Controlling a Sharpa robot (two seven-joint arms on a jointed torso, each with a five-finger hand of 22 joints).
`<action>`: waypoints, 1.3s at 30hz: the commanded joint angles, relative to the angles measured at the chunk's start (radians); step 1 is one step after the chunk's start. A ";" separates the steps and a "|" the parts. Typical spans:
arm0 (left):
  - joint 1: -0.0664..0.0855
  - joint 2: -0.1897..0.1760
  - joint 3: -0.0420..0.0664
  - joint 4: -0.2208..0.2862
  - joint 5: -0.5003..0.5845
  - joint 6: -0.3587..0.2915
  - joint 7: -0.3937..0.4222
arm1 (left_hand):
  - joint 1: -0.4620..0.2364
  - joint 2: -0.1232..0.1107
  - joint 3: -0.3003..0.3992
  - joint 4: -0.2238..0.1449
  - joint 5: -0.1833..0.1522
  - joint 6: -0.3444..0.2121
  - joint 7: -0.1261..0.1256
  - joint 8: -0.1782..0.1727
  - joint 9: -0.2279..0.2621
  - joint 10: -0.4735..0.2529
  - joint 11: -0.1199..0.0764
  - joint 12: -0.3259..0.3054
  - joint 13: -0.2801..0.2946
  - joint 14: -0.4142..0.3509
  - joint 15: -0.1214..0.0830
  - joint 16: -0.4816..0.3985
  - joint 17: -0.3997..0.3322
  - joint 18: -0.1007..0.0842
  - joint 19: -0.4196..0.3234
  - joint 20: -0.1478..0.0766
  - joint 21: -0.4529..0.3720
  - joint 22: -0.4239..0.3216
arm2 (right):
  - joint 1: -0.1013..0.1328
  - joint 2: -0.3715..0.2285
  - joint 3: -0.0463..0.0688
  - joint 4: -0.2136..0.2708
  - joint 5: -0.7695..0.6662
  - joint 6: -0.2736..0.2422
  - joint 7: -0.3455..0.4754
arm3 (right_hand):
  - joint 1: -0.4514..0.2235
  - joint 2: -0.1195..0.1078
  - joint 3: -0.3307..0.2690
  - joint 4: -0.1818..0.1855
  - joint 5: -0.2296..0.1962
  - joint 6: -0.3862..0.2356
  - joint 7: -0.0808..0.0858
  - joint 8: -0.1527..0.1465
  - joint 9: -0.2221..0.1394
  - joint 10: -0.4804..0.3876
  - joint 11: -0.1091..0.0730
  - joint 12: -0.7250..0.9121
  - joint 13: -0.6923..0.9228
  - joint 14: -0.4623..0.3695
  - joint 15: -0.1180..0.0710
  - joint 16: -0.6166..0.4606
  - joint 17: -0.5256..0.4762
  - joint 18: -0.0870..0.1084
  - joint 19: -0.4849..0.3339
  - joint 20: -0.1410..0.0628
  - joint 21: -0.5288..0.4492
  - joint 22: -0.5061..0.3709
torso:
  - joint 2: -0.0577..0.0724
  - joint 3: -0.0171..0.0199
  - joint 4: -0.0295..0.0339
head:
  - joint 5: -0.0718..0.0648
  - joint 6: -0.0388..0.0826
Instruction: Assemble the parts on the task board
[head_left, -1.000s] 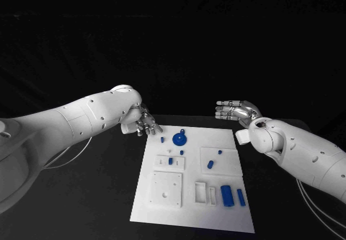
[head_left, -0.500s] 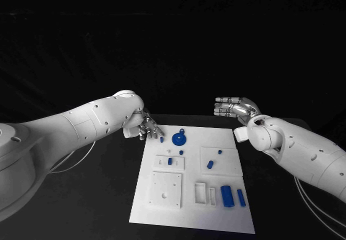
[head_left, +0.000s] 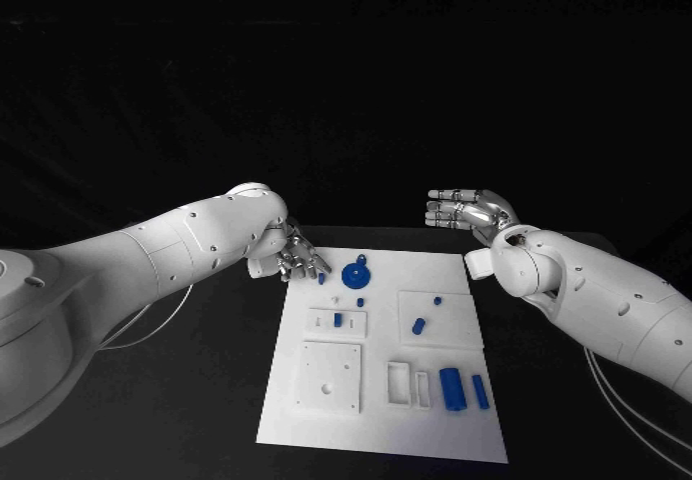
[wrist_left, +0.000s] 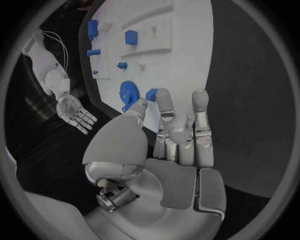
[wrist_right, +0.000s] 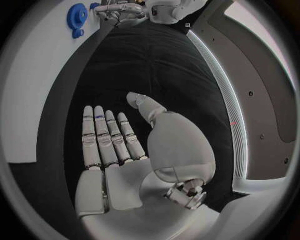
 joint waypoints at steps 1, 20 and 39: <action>-0.001 0.002 0.000 0.001 0.016 -0.002 0.018 | 0.002 0.013 -0.006 -0.006 -0.003 -0.005 0.000 0.007 -0.001 0.043 0.000 -0.003 0.000 -0.004 0.001 0.004 -0.001 -0.006 0.003 0.002 -0.001 0.018 | 0.000 0.001 0.001 0.001 -0.008 0.005 0.014 | -0.004 -0.005 0.002 -0.001 0.007 0.002 0.001 -0.003 -0.001 0.000 -0.001 -0.004 -0.001 -0.001 -0.001 -0.006 -0.001 -0.006 -0.007 0.000 -0.001 -0.001 | -0.001 -0.0002 0.0015 | -0.002 -0.002; -0.001 -0.005 0.001 0.020 0.026 0.020 0.022 | 0.013 -0.009 0.005 -0.005 -0.021 0.005 -0.002 0.007 -0.005 0.043 -0.001 -0.001 0.000 -0.003 0.001 0.006 0.000 -0.005 0.002 0.005 -0.002 0.018 | 0.001 0.002 0.001 -0.003 -0.009 0.011 0.009 | -0.004 -0.005 0.004 -0.003 0.008 -0.002 0.001 -0.004 -0.002 -0.001 0.000 -0.004 -0.001 -0.002 0.000 -0.006 -0.001 -0.006 -0.007 0.000 -0.001 -0.001 | 0.001 0.0002 0.0007 | -0.003 -0.001; -0.001 -0.017 0.001 0.031 0.020 0.016 0.025 | 0.022 0.023 -0.016 -0.064 0.107 0.004 -0.014 0.029 0.044 0.043 -0.007 -0.001 -0.003 -0.003 -0.002 0.009 0.003 -0.005 0.001 0.003 0.001 0.018 | 0.001 0.005 0.001 -0.010 -0.009 0.019 0.004 | -0.004 -0.005 0.003 -0.003 0.008 -0.003 0.002 -0.004 -0.002 -0.002 0.000 -0.004 -0.001 -0.003 0.000 -0.006 -0.001 -0.006 -0.008 0.000 -0.001 -0.001 | 0.002 -0.0002 0.0012 | -0.005 -0.001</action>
